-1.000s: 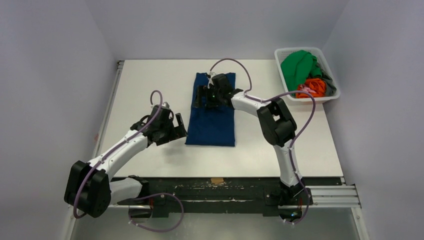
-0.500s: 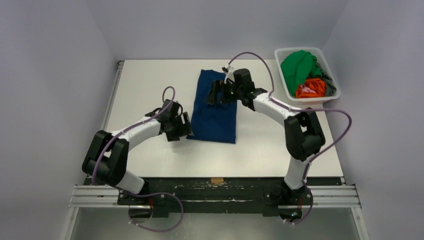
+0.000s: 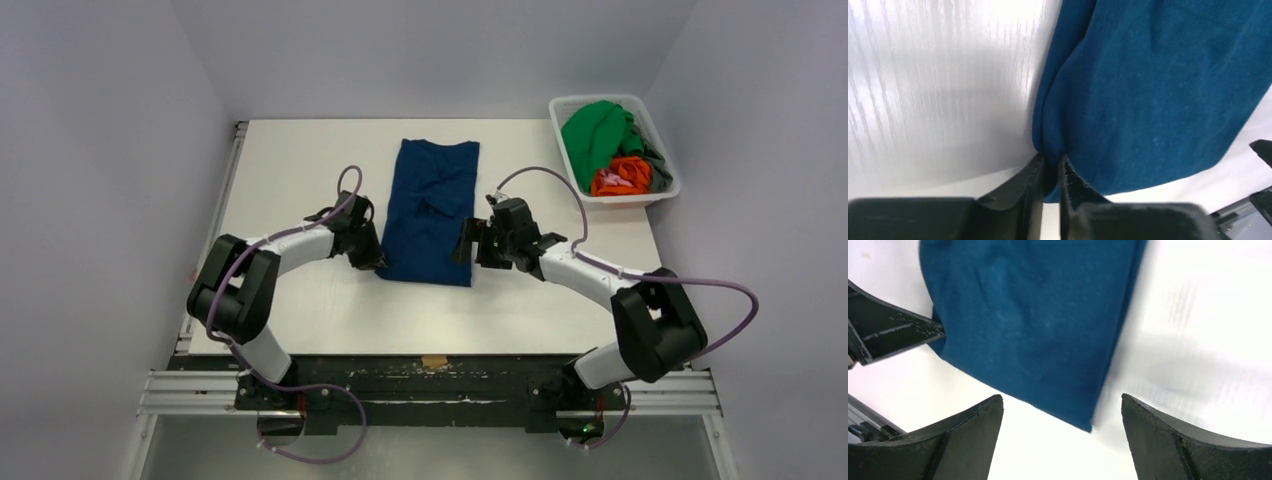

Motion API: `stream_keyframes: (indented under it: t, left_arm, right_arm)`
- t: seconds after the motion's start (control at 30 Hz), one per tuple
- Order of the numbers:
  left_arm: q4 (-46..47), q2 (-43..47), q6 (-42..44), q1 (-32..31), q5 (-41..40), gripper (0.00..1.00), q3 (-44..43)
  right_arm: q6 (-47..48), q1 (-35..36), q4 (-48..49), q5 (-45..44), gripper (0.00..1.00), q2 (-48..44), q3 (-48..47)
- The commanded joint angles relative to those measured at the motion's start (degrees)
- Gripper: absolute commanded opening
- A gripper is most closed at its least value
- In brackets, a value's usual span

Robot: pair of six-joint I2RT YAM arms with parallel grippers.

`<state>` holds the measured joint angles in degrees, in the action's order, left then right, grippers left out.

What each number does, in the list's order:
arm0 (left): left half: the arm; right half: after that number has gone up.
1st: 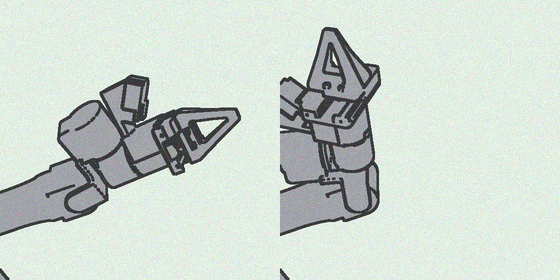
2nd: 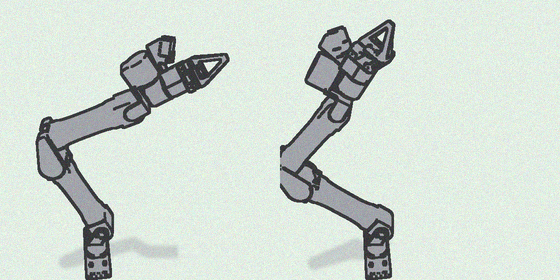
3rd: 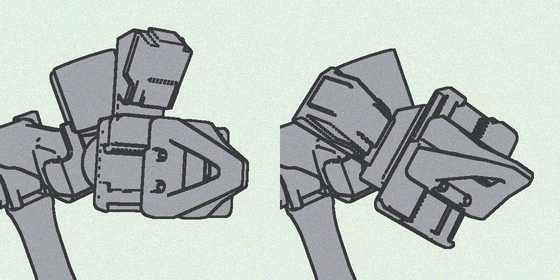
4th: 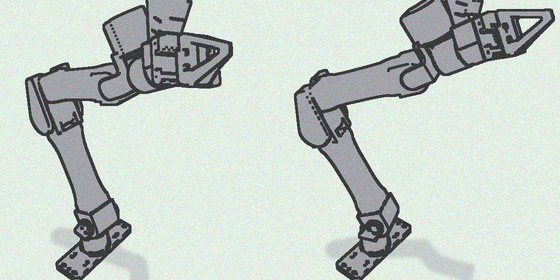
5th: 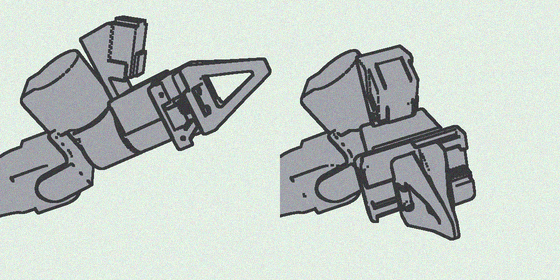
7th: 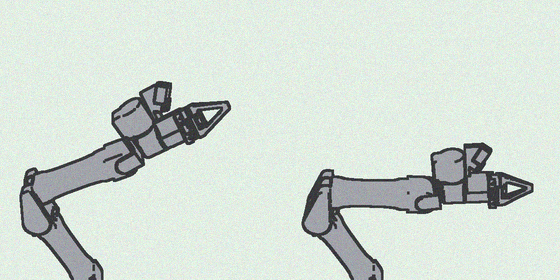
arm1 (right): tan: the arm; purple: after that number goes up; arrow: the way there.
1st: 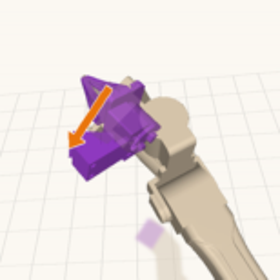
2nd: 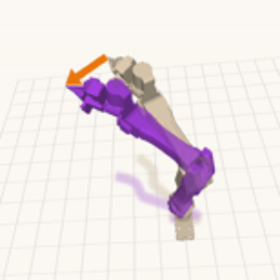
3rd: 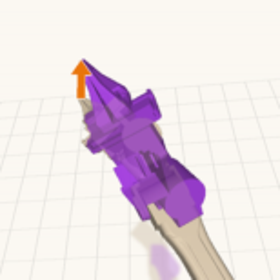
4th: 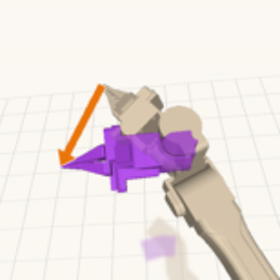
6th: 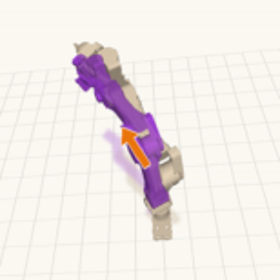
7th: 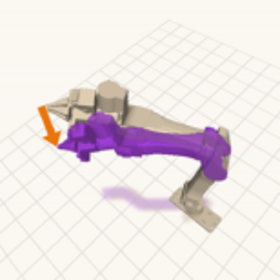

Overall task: Fold and stack the t-shirts
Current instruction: Grab one side of the 2/3 rectangular tshirt with both arms

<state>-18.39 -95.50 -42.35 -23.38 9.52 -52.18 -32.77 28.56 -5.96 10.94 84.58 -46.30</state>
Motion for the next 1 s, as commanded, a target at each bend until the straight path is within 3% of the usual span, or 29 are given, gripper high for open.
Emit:
stream_keyframes:
  t: [0.0, 0.17, 0.37, 0.4, 0.47, 0.6, 0.73, 0.97]
  left_arm:
    - [2.11, -2.47, 0.28, -0.33, 2.54, 0.01, -0.62]
    - [4.08, 1.26, -0.36, -0.62, 2.08, 0.00, 3.94]
    - [4.68, 5.14, -0.96, -0.82, 1.62, 0.00, 7.43]
    - [4.76, 5.62, -1.13, -0.93, 1.56, 0.00, 7.83]
    - [4.93, 6.56, -1.45, -1.12, 1.54, 0.00, 8.56]
    - [5.53, 10.66, -2.45, -1.80, 1.70, 0.00, 11.36]
    - [3.71, 20.12, -4.16, -4.45, 0.49, 0.00, 16.73]
    - [-9.69, 47.43, -8.64, -15.21, -4.93, 0.00, 22.58]
  right_arm:
    - [-3.93, 0.01, -2.80, -5.95, 0.84, -4.53, 3.33]
    - [-4.82, 1.57, -1.06, -2.88, 0.71, -2.53, 7.47]
    - [-4.79, 2.40, 0.62, -1.76, 0.46, 2.43, 7.81]
    - [-4.96, 2.57, 1.19, -1.27, 0.41, 2.75, 8.15]
    - [-5.17, 3.14, 1.56, 0.77, 0.19, 2.80, 8.62]
    - [-5.55, 5.34, -0.85, 1.33, 0.00, -0.68, 10.77]
    - [-6.25, 7.38, -5.10, 5.30, 0.00, -8.48, 14.09]
    - [-6.78, 10.46, -18.07, 12.10, 0.00, -28.74, 15.69]
